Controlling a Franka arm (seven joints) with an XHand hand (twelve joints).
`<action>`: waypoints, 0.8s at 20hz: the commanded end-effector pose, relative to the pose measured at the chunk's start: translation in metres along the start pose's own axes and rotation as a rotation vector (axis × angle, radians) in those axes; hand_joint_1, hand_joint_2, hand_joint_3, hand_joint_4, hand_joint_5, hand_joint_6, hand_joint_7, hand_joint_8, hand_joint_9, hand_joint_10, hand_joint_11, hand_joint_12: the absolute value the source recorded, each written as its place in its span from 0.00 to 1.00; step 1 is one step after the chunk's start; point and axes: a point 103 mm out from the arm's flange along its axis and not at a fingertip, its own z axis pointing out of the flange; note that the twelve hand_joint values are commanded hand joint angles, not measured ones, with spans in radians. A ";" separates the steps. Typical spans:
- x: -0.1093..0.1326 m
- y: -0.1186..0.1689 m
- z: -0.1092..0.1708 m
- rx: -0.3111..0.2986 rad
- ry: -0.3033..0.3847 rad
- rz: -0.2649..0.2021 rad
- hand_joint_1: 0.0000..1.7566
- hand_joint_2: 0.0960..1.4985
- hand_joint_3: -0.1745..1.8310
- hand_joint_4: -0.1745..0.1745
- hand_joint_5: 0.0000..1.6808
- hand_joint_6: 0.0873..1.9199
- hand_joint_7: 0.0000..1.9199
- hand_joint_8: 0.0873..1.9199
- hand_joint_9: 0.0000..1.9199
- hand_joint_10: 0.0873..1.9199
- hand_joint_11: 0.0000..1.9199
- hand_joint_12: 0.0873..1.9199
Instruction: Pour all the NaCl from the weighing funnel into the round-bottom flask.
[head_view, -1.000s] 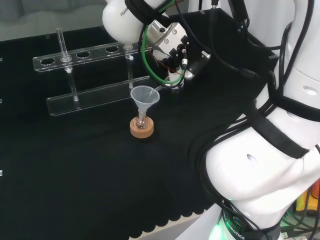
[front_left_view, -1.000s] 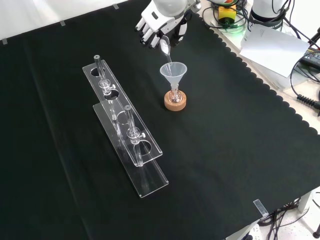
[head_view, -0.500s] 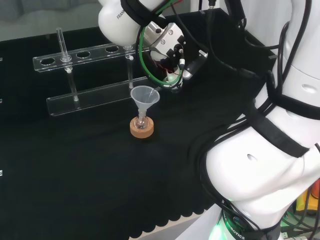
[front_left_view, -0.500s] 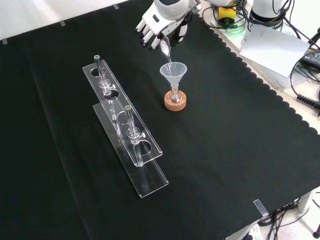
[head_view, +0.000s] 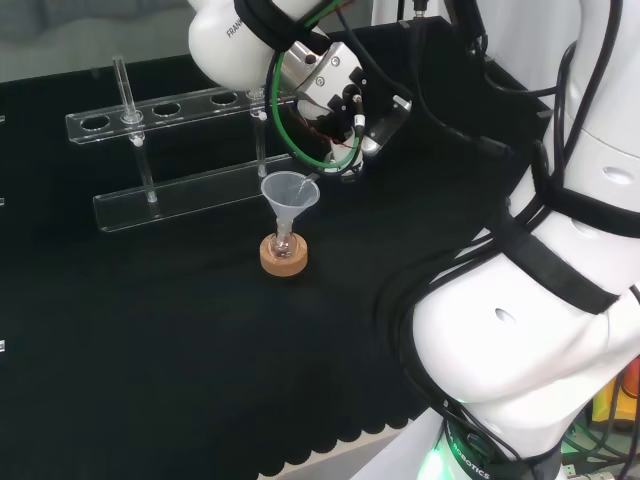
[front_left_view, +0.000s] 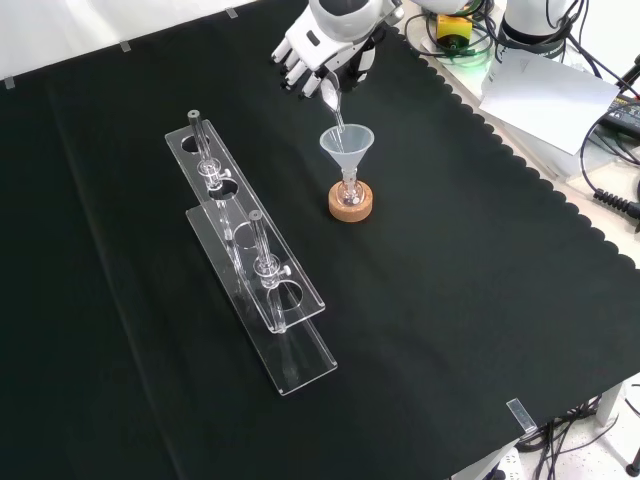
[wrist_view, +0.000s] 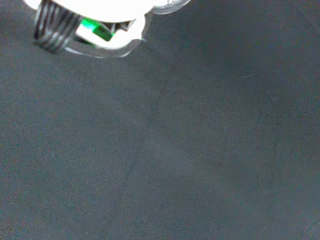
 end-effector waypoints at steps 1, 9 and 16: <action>0.002 -0.001 -0.003 0.004 -0.022 0.001 0.63 0.36 0.51 1.00 0.69 0.48 0.32 0.28 0.47 0.20 0.30 0.64; 0.003 -0.001 -0.005 0.011 -0.035 0.003 0.63 0.36 0.51 1.00 0.69 0.48 0.32 0.28 0.46 0.20 0.30 0.64; 0.003 -0.002 -0.008 0.013 -0.056 0.007 0.63 0.36 0.51 1.00 0.69 0.48 0.32 0.28 0.46 0.20 0.30 0.64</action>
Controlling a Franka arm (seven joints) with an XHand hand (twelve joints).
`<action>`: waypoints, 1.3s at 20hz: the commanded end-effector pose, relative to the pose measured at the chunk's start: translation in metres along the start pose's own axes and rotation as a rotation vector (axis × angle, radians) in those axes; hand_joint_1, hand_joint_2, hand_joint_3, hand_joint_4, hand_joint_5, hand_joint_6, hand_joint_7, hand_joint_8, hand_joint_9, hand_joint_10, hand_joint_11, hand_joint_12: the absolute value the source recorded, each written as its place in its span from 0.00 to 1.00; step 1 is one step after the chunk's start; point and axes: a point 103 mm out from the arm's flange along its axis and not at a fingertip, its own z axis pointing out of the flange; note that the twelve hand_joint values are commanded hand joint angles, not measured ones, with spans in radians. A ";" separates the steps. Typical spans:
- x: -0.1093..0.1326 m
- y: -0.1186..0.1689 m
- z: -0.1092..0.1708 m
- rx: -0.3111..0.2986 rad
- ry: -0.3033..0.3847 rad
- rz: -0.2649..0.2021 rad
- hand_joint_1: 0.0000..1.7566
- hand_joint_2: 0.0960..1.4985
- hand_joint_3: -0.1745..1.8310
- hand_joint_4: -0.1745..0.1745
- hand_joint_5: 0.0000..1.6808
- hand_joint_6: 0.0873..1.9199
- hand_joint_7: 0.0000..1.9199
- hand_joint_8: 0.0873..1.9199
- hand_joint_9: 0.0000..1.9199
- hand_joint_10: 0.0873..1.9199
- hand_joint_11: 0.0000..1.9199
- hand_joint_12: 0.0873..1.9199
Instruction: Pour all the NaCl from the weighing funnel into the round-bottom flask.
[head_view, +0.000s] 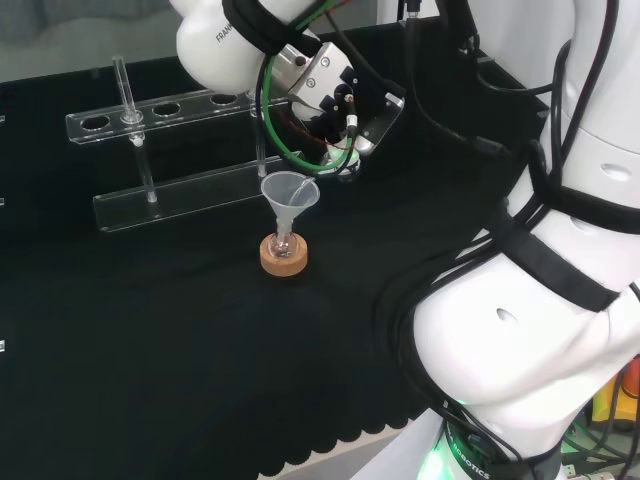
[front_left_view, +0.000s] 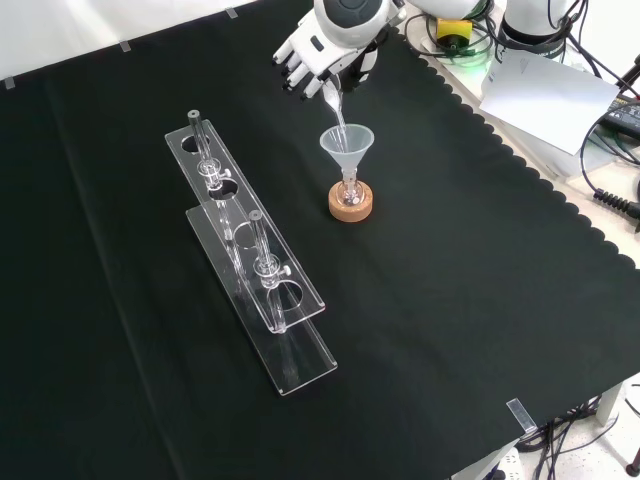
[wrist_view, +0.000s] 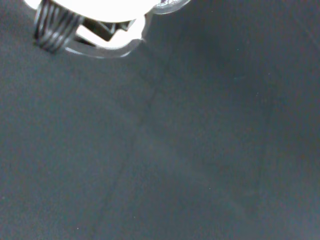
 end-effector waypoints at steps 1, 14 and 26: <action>0.000 -0.001 -0.001 -0.001 -0.012 0.002 0.63 0.36 0.51 1.00 0.69 0.48 0.32 0.28 0.46 0.20 0.30 0.64; 0.000 -0.003 -0.005 0.011 -0.057 0.004 0.63 0.36 0.51 1.00 0.69 0.48 0.31 0.28 0.46 0.20 0.30 0.64; 0.000 -0.003 -0.009 0.015 -0.083 0.006 0.63 0.36 0.51 1.00 0.69 0.48 0.31 0.28 0.46 0.20 0.30 0.64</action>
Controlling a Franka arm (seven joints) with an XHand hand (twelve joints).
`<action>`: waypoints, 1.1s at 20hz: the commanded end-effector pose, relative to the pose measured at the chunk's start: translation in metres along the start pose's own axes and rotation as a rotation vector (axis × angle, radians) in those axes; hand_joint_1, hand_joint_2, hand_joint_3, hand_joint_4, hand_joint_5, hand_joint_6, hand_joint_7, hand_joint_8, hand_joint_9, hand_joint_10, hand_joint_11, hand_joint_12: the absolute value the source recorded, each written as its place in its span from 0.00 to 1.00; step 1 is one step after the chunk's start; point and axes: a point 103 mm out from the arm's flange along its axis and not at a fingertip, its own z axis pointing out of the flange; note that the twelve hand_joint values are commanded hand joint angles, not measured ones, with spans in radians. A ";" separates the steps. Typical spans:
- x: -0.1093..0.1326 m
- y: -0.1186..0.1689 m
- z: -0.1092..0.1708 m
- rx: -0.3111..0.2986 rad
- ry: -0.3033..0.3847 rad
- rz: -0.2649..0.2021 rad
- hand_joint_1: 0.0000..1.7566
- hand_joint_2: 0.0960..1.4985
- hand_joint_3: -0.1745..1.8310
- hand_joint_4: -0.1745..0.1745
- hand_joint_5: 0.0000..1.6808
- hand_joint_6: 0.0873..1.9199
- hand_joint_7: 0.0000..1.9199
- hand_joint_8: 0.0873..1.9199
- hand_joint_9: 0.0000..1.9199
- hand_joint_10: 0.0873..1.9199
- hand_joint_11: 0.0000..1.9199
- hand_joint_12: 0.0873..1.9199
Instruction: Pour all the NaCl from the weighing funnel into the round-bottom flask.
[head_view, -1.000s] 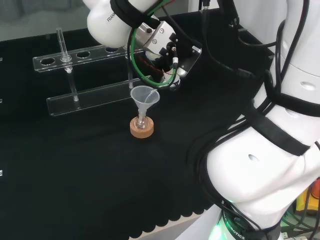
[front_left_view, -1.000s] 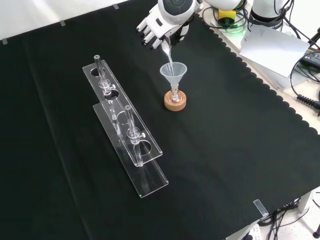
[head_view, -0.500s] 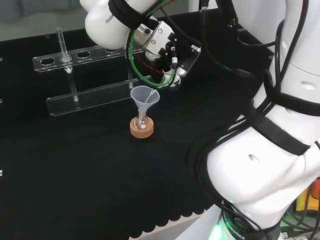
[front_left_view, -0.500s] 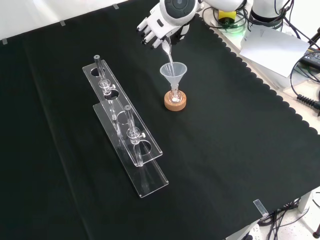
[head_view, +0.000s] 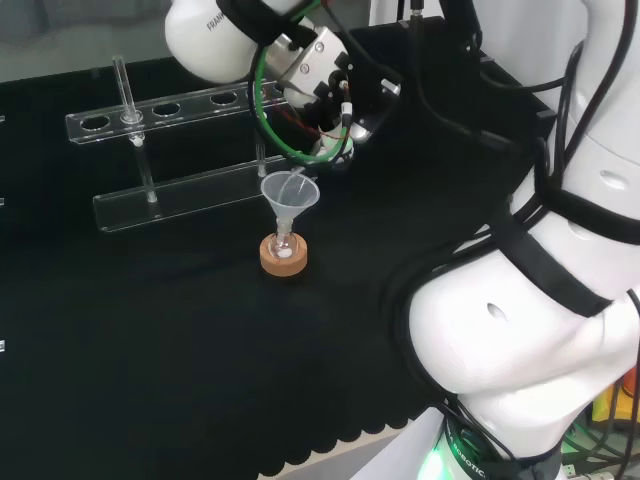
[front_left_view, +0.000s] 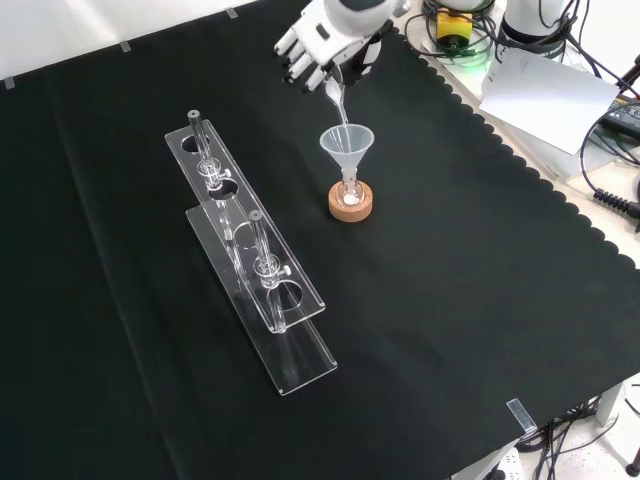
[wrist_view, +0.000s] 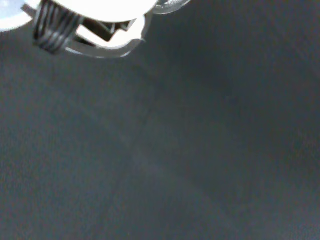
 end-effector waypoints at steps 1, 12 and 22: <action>0.010 0.008 0.015 0.063 -0.092 -0.001 0.63 0.36 0.51 1.00 0.69 0.48 0.31 0.28 0.46 0.20 0.30 0.64; 0.010 0.009 0.017 0.078 -0.096 -0.007 0.63 0.36 0.51 1.00 0.69 0.48 0.31 0.28 0.46 0.20 0.29 0.64; 0.009 0.010 0.015 0.068 -0.094 -0.007 0.63 0.37 0.51 1.00 0.69 0.48 0.31 0.28 0.46 0.20 0.29 0.64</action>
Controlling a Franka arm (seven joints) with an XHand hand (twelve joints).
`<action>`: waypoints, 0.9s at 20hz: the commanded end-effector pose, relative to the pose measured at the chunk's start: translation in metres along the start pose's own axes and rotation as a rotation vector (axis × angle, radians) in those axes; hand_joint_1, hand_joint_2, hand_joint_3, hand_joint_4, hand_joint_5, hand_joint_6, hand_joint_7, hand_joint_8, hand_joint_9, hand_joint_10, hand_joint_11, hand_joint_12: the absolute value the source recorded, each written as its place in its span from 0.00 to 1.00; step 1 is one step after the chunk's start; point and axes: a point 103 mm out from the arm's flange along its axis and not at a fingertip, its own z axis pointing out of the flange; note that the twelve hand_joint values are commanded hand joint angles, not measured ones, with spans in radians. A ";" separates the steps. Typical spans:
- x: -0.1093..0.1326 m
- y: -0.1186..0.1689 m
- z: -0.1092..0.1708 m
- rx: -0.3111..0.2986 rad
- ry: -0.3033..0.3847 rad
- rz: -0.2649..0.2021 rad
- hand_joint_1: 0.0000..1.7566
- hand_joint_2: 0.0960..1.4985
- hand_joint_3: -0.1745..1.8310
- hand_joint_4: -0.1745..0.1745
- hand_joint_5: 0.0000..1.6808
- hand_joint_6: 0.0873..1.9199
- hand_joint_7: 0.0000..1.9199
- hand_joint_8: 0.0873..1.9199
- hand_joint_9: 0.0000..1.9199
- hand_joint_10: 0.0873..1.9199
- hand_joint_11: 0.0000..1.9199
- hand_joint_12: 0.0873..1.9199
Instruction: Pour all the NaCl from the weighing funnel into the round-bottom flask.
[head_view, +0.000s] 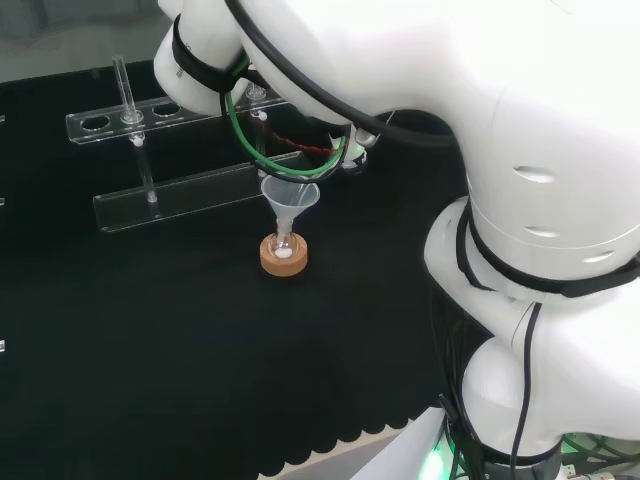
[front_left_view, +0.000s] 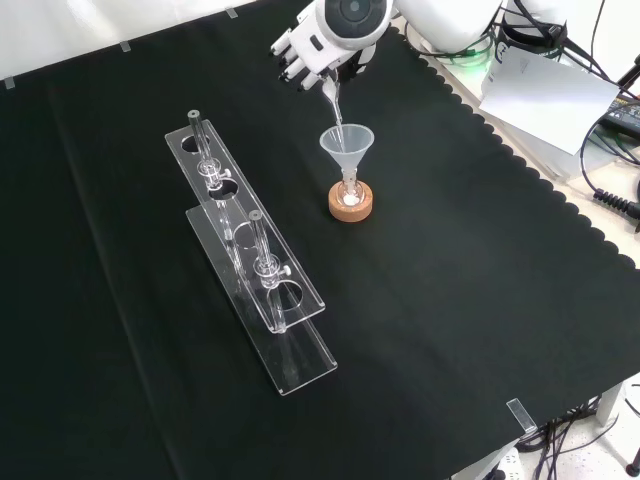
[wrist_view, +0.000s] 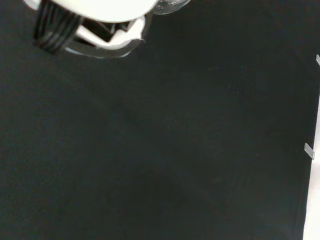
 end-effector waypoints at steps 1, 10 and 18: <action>0.010 0.003 -0.008 -0.021 -0.013 -0.026 0.62 0.37 0.51 1.00 0.69 0.48 0.31 0.28 0.46 0.20 0.29 0.64; 0.017 0.004 -0.016 -0.022 -0.059 -0.033 0.62 0.37 0.51 1.00 0.69 0.48 0.31 0.28 0.46 0.20 0.29 0.64; 0.019 0.001 -0.022 -0.023 -0.104 -0.024 0.62 0.37 0.51 1.00 0.69 0.48 0.30 0.28 0.46 0.20 0.29 0.64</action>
